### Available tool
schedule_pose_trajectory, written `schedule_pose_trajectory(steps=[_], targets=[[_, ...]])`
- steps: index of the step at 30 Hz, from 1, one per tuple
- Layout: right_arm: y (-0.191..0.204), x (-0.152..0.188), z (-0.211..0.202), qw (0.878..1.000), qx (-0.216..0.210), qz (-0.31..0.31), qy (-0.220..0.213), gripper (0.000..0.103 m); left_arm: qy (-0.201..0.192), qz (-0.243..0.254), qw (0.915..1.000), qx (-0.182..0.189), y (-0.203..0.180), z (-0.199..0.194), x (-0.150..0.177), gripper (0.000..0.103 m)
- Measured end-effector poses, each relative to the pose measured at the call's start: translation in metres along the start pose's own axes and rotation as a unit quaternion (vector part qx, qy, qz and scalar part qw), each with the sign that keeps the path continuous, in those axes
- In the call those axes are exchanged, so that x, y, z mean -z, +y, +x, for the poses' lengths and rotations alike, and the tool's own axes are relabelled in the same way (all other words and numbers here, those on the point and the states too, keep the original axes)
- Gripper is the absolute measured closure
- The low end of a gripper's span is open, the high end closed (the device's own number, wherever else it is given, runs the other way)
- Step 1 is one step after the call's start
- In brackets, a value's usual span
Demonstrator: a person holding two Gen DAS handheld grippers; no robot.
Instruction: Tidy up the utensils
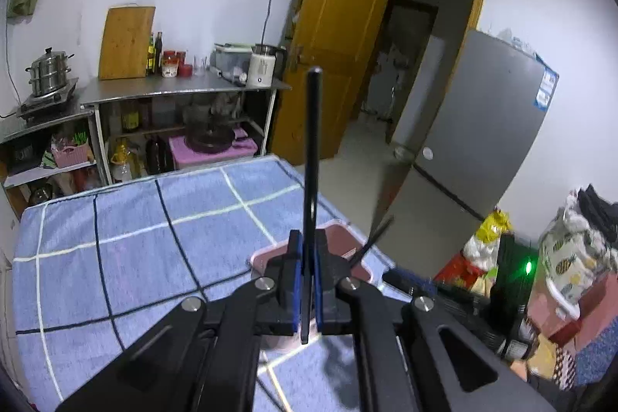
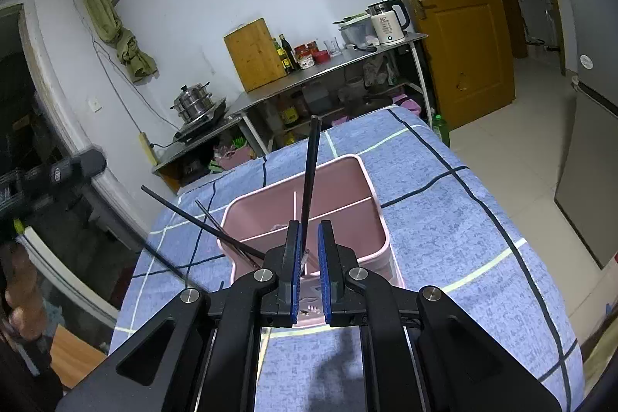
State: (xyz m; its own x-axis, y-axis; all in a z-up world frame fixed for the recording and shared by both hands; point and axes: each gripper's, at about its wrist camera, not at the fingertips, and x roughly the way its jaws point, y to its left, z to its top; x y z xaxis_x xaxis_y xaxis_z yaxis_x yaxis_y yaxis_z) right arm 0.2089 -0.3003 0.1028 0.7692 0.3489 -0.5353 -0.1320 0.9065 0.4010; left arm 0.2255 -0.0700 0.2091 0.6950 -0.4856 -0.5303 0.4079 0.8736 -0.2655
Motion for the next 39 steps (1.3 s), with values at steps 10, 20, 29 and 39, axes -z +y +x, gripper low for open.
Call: schedule_pose_trajectory(steps=[10, 20, 29, 39], targets=[[-0.002, 0.001, -0.001, 1.000, -0.003, 0.003, 0.001, 0.095, 0.002, -0.015, 0.9998, -0.011, 0.003, 0.041, 0.004, 0.098], [-0.005, 0.006, 0.001, 1.000, -0.004, 0.003, 0.007, 0.095, 0.011, -0.014, 0.9992, -0.036, 0.008, 0.074, 0.032, 0.098], [-0.003, 0.013, 0.001, 1.000, -0.012, -0.001, 0.010, 0.095, 0.045, -0.020, 0.9983, -0.030, 0.010, 0.089, 0.060, 0.097], [-0.001, 0.027, -0.006, 1.000, -0.017, -0.001, 0.016, 0.095, 0.035, -0.028, 0.9990, -0.002, 0.006, 0.068, 0.072, 0.062]])
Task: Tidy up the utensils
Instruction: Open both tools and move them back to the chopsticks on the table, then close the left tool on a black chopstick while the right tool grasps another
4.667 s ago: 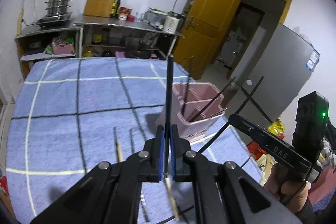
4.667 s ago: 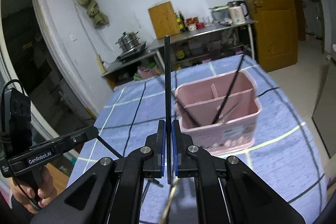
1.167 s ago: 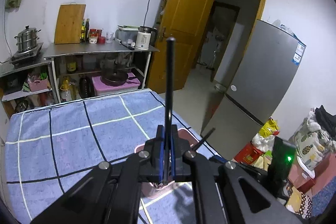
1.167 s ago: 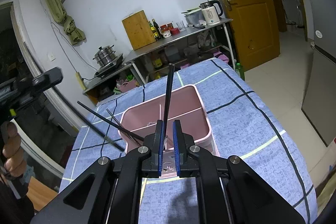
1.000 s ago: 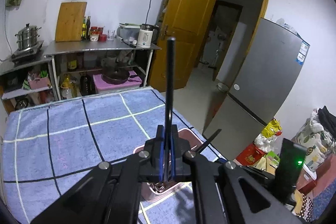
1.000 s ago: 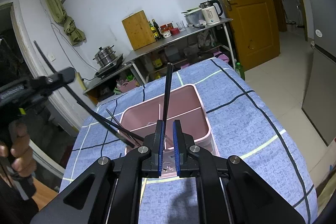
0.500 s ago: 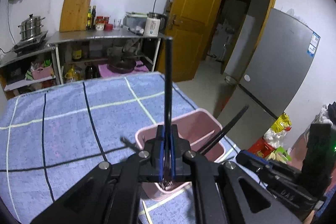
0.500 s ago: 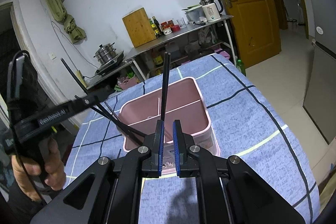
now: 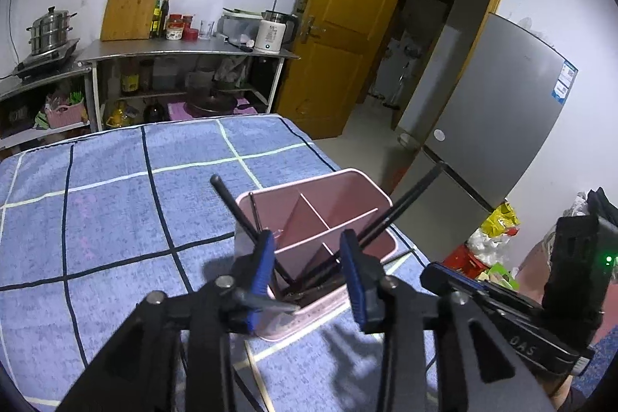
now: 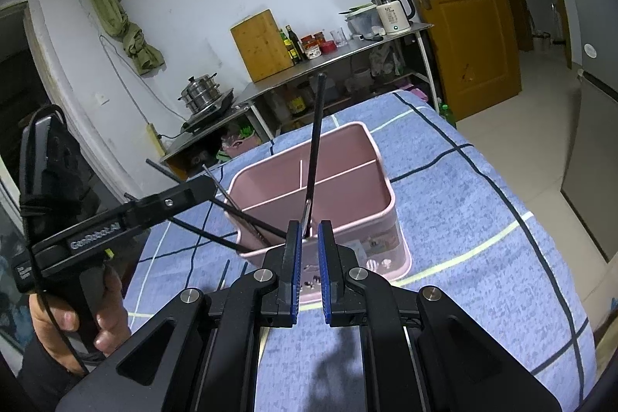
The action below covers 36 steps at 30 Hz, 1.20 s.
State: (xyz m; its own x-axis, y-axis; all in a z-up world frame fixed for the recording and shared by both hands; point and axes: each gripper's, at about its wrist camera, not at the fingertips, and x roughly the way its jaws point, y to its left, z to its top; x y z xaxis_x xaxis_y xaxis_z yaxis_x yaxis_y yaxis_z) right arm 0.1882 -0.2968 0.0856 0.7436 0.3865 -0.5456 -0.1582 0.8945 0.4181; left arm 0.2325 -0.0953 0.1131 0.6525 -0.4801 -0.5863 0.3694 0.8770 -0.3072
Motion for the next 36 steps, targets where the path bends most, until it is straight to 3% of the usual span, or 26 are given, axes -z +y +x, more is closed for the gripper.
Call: schedule_pose_trajectory(steps=[9, 20, 29, 36], targets=[[0.010, 0.013, -0.007, 1.000, -0.009, -0.011, 0.005, 0.094, -0.034, 0.002, 0.9994, 0.001, 0.003, -0.043, 0.007, 0.054], [0.035, 0.035, -0.009, 0.999, -0.026, -0.043, 0.019, 0.094, -0.047, -0.024, 0.9978, -0.040, 0.038, -0.084, 0.050, 0.053], [0.056, 0.065, 0.011, 0.995, -0.042, -0.060, 0.061, 0.094, 0.010, -0.059, 0.9944, -0.088, 0.079, -0.063, 0.106, 0.054], [0.074, 0.090, 0.038, 0.990, -0.052, -0.079, 0.101, 0.094, 0.052, -0.081, 0.9880, -0.121, 0.105, -0.033, 0.142, 0.064]])
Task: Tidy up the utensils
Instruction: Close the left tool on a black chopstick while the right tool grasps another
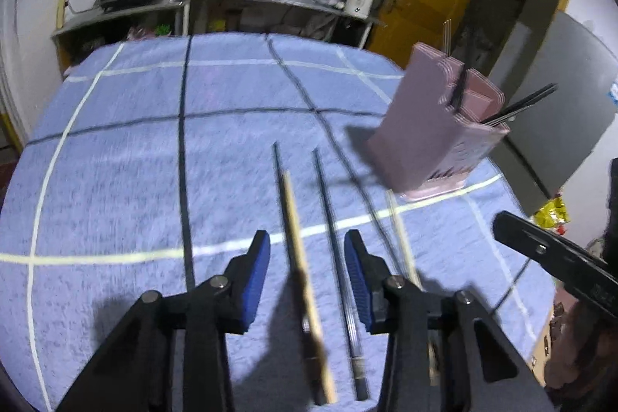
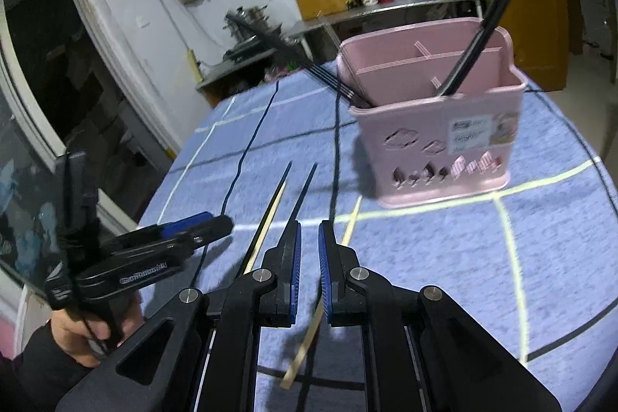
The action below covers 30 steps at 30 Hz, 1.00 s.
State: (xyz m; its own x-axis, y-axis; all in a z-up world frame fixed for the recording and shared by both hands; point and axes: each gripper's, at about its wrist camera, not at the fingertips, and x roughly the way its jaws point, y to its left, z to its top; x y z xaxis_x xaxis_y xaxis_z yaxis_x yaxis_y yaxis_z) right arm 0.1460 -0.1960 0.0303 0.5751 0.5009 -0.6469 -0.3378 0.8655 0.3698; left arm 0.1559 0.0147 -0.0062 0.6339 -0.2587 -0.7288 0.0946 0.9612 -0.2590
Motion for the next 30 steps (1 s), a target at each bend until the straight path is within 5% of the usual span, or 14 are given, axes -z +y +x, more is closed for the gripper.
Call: schedule_pose_trajectory(steps=[9, 21, 23, 25, 30], targets=[[0.000, 0.005, 0.020, 1.000, -0.001, 0.002, 0.021, 0.094, 0.030, -0.014, 0.9989, -0.032, 0.012, 0.034, 0.011, 0.067], [0.001, 0.004, 0.024, 1.000, -0.001, 0.004, 0.026, 0.094, 0.009, 0.012, 0.9978, -0.064, -0.001, 0.041, 0.013, 0.067], [0.001, 0.005, 0.023, 1.000, -0.001, 0.003, 0.027, 0.094, 0.006, 0.015, 0.9972, -0.073, -0.001, 0.041, 0.013, 0.071], [0.002, 0.005, 0.022, 1.000, 0.000, 0.003, 0.028, 0.094, 0.009, 0.030, 0.9946, -0.099, -0.004, 0.042, 0.014, 0.086], [0.006, 0.007, 0.028, 0.999, -0.004, -0.001, 0.034, 0.094, 0.012, 0.017, 0.9947, -0.101, 0.007, 0.035, 0.017, 0.093]])
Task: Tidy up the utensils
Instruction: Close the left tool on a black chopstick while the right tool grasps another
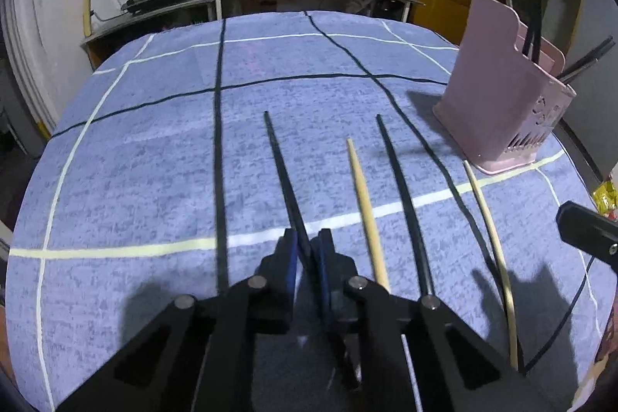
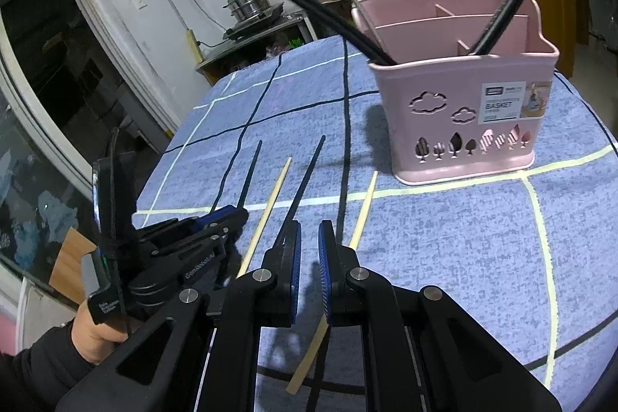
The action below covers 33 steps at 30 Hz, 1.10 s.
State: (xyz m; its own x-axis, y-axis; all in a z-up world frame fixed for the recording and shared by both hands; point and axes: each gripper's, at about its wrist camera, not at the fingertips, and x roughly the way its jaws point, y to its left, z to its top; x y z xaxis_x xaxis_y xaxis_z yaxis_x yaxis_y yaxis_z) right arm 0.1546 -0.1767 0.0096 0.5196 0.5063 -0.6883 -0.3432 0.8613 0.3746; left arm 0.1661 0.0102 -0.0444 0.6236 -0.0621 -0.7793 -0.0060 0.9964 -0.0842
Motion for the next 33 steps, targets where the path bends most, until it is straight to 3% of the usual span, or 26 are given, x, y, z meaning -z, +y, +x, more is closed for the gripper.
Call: schedule_pose_trajectory(steps=[5, 10, 13, 19, 33], targets=[[0.007, 0.000, 0.016, 1.000, -0.004, -0.008, 0.012, 0.094, 0.001, -0.026, 0.9996, -0.007, 0.021, -0.010, 0.011, 0.096], [0.013, -0.003, 0.041, 1.000, 0.000, -0.011, 0.027, 0.094, 0.000, -0.058, 0.9976, -0.038, 0.043, -0.017, 0.018, 0.096], [0.017, -0.006, 0.055, 0.999, 0.006, -0.015, 0.036, 0.090, 0.005, -0.073, 0.9970, -0.027, 0.049, -0.016, 0.018, 0.096], [0.022, -0.011, 0.074, 0.999, 0.017, -0.020, 0.047, 0.088, 0.020, -0.071, 0.9972, 0.008, 0.050, -0.011, 0.007, 0.094], [0.021, -0.024, 0.103, 0.997, 0.048, -0.019, 0.058, 0.087, 0.031, -0.023, 0.9992, 0.005, 0.043, 0.009, -0.019, 0.089]])
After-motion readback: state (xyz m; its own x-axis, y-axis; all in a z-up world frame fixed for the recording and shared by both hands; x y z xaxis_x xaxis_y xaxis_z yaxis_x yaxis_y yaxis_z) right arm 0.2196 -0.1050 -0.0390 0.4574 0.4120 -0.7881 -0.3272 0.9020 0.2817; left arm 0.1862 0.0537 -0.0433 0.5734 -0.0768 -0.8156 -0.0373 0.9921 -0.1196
